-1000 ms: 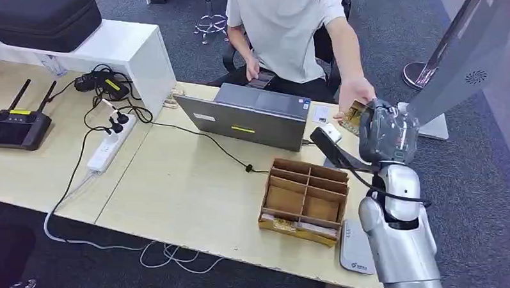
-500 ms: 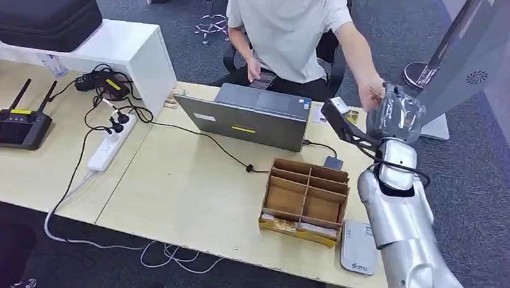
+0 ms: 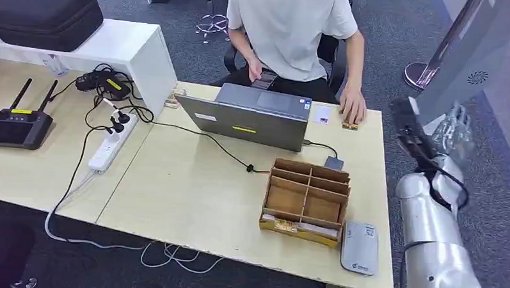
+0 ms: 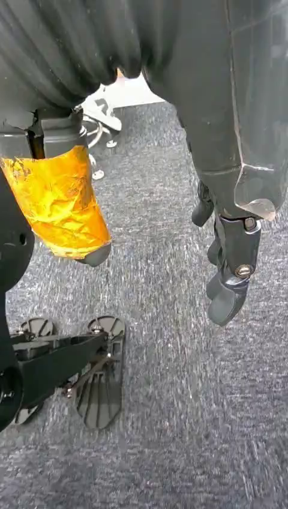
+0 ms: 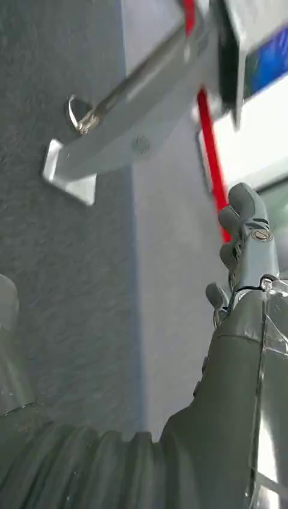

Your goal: Pass the card to the sensor for recognition and then transmit it.

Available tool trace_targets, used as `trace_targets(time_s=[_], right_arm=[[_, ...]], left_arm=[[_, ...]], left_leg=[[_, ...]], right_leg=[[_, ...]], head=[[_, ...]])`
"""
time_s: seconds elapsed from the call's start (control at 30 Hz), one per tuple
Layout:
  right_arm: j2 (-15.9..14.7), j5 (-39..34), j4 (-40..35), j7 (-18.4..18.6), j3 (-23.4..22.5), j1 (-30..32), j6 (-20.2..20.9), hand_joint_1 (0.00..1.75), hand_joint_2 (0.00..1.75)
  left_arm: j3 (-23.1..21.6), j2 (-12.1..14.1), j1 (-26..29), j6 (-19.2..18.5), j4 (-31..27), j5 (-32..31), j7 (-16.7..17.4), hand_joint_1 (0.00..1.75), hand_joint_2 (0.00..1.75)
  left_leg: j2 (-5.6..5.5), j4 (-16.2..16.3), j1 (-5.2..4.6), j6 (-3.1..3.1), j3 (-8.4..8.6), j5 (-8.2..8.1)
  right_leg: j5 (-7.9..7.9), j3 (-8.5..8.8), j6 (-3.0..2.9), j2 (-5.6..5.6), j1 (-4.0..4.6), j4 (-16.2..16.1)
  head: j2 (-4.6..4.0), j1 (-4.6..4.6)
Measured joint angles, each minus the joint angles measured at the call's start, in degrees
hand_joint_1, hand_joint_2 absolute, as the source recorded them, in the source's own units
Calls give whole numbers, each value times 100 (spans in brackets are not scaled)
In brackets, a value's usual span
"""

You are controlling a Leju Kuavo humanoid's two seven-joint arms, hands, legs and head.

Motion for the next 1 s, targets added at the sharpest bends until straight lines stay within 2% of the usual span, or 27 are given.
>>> trace_targets(time_s=[0.07, 0.2, 0.27, 0.43, 0.5, 0.57, 0.7, 0.8, 0.93, 0.97, 1.0], right_arm=[[-101, -102, -22, -107, -426, 45, 70, 0, 175], [-201, -188, -55, -135, -891, 84, 70, 0, 175], [-291, -729, -59, -165, -1232, 110, 61, 0, 175], [-916, -2278, 164, -816, -2645, 411, 341, 0, 175], [-1280, -2861, 425, -1169, -3345, 731, 463, 0, 175], [-1543, -3106, 652, -1322, -3906, 1142, 516, 0, 175], [-1834, -3468, 1149, -1607, -4854, 2062, 647, 0, 175], [-1893, -3477, 1334, -1652, -5201, 2374, 629, 0, 175], [-2000, -3444, 1506, -1613, -5444, 2450, 597, 0, 175], [-2019, -3444, 1541, -1591, -5483, 2463, 592, 0, 175], [-2035, -3435, 1571, -1517, -5520, 2482, 566, 0, 175]], left_arm=[[0, 15, 4, 0, 0, 4, 11, 0, 175], [0, 31, -3, 2, 0, 4, 26, 0, 175], [0, 44, -21, 7, 0, 11, 77, 0, 175], [2, 85, 27, 13, 0, 72, 129, 0, 175], [4, 118, 38, 11, 0, 124, 159, 0, 175], [20, 131, 55, 11, 0, 197, 194, 0, 175], [168, 127, 64, -11, 0, 419, 199, 0, 175], [219, 125, 62, -11, 0, 446, 201, 0, 175], [289, 125, 38, -13, 0, 455, 201, 0, 175], [293, 123, 37, -22, 0, 463, 199, 0, 0], [295, 123, 38, -83, 0, 502, 156, 0, 0]], left_leg=[[-1, 0, -1, 0, -3, 0], [28, 1, -2, 3, 7, -5], [21, 1, 1, 2, 9, -6], [-61, 1, 2, 6, 4, -5], [-67, 1, 2, 25, 10, -18], [-74, 0, 1, 27, 12, -25], [-69, -3, -2, 30, 10, -50], [-31, -7, -6, 25, 21, -65], [-10, -6, -5, 25, 40, -66], [-10, -6, -5, 24, 42, -66], [-10, -6, -5, 24, 44, -65]], right_leg=[[0, -1, 0, 0, 0, 0], [3, -12, -1, 33, -4, -1], [2, -12, -1, 27, -6, -2], [-25, 18, 13, -52, 1, -9], [-31, 36, 21, -62, 2, -17], [-37, 45, 25, -69, 2, -21], [-49, 48, 33, -65, -1, -22], [-52, 43, 29, -25, -6, -20], [-51, 47, 29, -4, -5, -20], [-51, 46, 29, -3, -5, -20], [-52, 49, 29, -4, -5, -21]], head=[[0, 2], [0, -2], [0, -2], [0, -2], [0, 2], [0, -2], [0, 0], [0, -4], [0, -2], [0, 0], [0, -4]])
